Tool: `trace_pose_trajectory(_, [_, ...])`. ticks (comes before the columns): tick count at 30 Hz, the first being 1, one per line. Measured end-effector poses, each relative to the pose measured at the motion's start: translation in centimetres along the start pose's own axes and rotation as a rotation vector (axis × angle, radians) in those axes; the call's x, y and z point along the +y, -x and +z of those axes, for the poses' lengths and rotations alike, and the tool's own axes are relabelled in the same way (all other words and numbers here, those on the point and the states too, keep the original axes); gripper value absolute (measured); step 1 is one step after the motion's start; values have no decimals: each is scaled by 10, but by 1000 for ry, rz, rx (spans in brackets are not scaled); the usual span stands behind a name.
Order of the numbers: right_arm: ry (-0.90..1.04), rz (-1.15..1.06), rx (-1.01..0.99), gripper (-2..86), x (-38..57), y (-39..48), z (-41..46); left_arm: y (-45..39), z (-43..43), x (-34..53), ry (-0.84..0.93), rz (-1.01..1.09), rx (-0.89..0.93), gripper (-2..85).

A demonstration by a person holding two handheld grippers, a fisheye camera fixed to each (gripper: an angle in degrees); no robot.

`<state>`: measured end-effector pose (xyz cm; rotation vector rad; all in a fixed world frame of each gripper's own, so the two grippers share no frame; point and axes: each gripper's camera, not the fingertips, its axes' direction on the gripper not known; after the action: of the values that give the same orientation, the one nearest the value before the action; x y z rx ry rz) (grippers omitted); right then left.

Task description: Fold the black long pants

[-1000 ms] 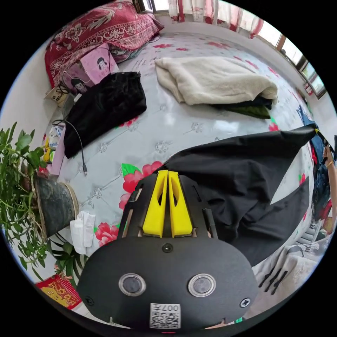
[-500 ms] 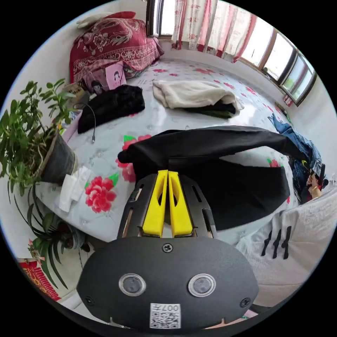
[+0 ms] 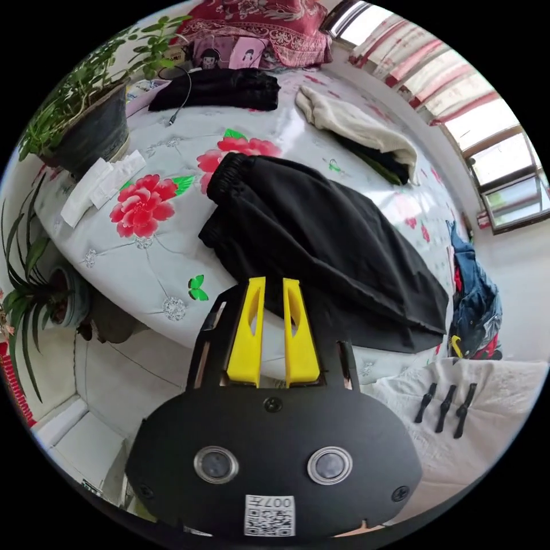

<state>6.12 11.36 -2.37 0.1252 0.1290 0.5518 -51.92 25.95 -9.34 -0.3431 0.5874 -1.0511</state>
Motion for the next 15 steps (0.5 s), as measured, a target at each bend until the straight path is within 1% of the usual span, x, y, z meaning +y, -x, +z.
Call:
trace_pose_trajectory(1, [4,21,-12,51,-1,-1,4,1,1,-7,-24,-32,38,87])
trace_pose_trajectory(3, [1,141,-50,66,-4,-8,19,2,9,-17,-33,-85,70,107])
trace_pose_trajectory(7, [-14,268,-60,67,-10,-18,30,12,41,-43,20,-229,79,120])
trace_pose_trajectory(9, [-18,316,-48,50,-19,-22,36,15,47,-54,30,-267,64,103])
trace_pose_trajectory(11, [-29,344,-57,29,-26,-25,40,15,49,-67,47,-298,12,54])
trace_pose_trajectory(13, [-36,367,-74,11,-33,-26,39,16,46,-80,55,-273,56,2])
trace_pose_trajectory(15, [-83,320,-130,3,-38,-21,26,18,38,-85,47,-243,95,-5])
